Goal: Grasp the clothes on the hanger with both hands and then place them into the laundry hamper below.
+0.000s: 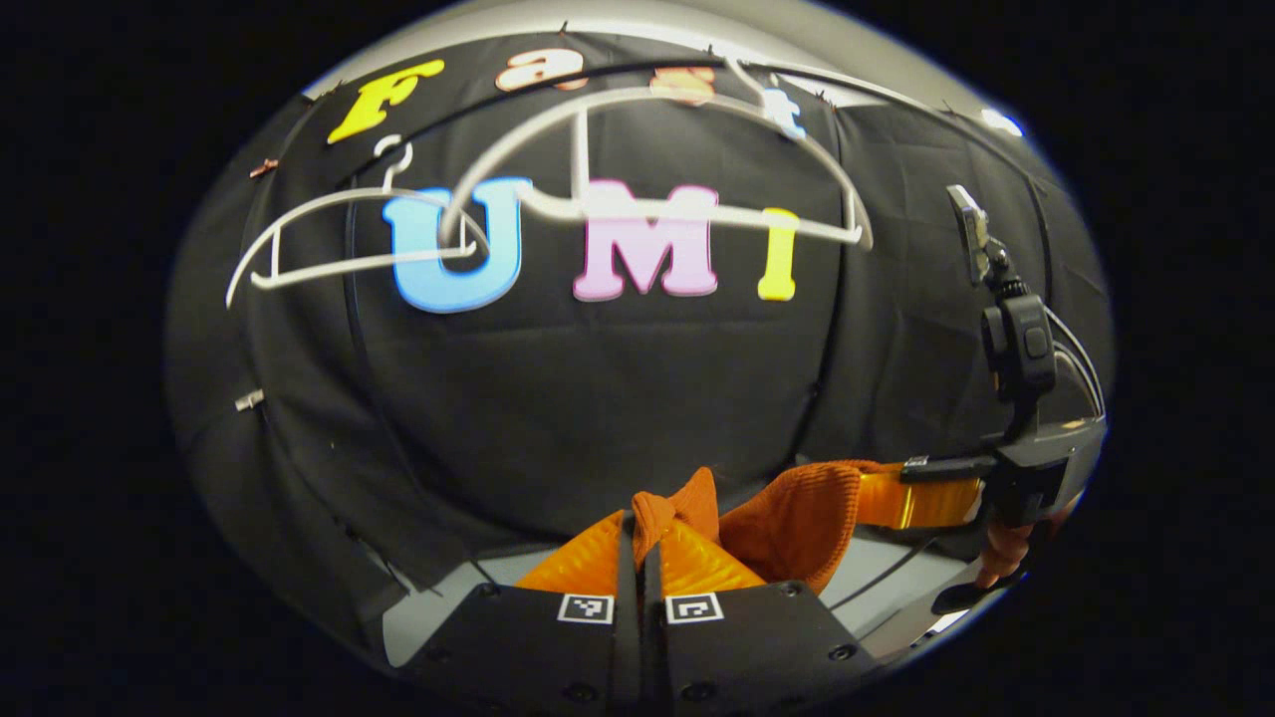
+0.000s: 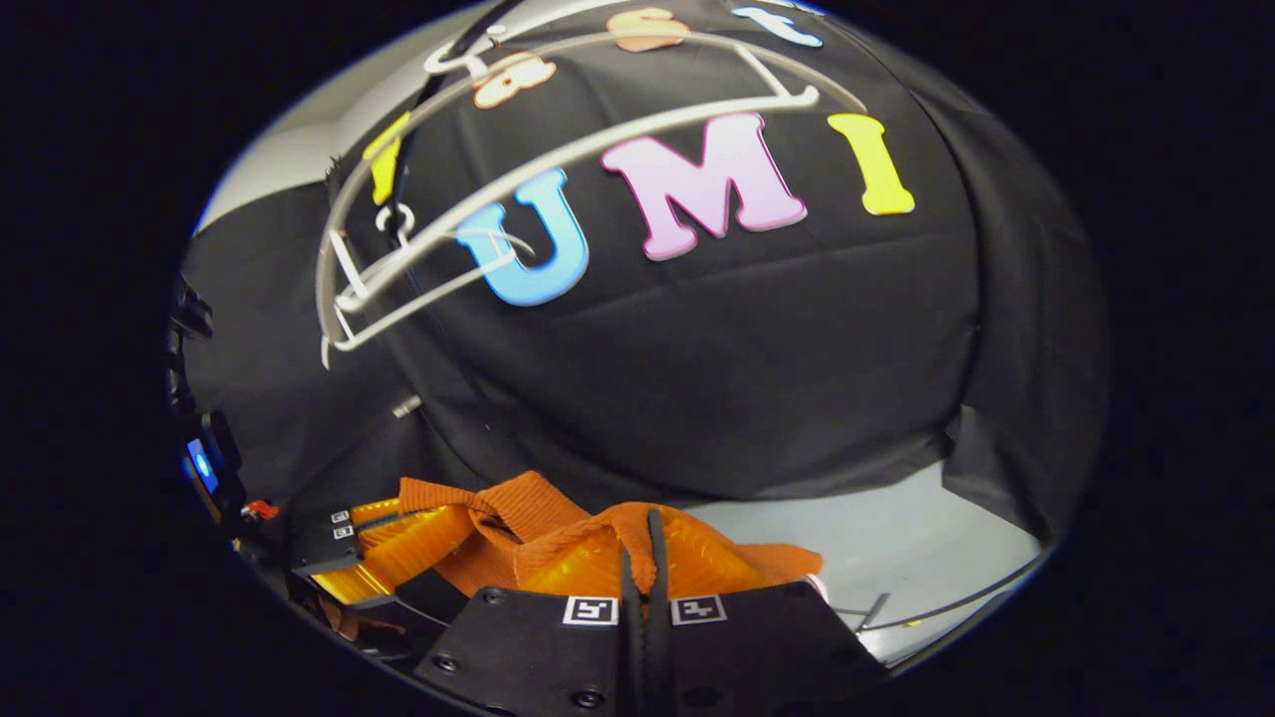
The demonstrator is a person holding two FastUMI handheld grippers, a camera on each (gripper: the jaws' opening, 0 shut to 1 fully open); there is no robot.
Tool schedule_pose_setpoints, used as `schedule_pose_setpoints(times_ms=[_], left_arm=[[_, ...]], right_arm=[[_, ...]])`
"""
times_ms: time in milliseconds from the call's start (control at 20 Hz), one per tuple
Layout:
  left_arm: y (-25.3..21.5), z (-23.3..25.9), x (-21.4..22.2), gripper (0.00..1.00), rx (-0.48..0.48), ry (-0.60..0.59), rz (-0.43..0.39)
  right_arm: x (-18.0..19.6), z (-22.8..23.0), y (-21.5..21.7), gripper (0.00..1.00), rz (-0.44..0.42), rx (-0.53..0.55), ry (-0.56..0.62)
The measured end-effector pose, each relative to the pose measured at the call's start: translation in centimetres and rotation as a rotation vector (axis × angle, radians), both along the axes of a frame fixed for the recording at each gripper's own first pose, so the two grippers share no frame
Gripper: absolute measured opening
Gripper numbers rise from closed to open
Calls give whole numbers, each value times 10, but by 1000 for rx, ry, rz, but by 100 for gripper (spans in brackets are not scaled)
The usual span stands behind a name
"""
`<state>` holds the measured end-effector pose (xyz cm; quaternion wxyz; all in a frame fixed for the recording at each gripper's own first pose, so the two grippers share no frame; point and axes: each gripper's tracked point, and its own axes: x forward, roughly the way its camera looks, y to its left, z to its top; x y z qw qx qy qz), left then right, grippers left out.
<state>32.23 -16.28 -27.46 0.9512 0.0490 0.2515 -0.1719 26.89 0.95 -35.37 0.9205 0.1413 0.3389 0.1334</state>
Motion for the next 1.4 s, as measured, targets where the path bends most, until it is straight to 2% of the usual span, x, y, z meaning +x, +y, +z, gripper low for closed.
schedule_pose_setpoints(times_ms=[150,250,450,550,600,750,800,850,1000,1050,1250,1400], left_arm=[[1,-76,-17,5,-2,169,26],[2,-116,-20,5,0,276,57],[5,-109,-22,5,36,384,99],[4,-99,-21,6,47,400,120],[3,-98,-24,5,37,408,132],[12,-78,-27,97,46,431,178],[15,-81,-27,94,45,431,185],[17,-76,-29,95,47,426,185],[22,-77,-44,95,54,373,169],[21,-66,-46,95,51,348,164],[20,-21,-46,95,29,261,148],[19,24,-53,95,7,166,139]], right_arm=[[-27,-72,-18,5,4,-163,158],[-47,-108,-21,5,13,-211,244],[-68,-148,-21,6,36,-283,322],[-72,-153,-26,8,30,-313,334],[-76,-152,-31,6,18,-337,347],[-82,-155,-33,95,-21,-331,343],[-80,-151,-36,94,-36,-326,340],[-80,-146,-36,96,-43,-318,329],[-86,-128,-35,100,20,-352,269],[-90,-120,-29,99,32,-338,250],[-95,-88,-13,99,-10,-267,182],[-96,-50,-10,99,-26,-282,103]])
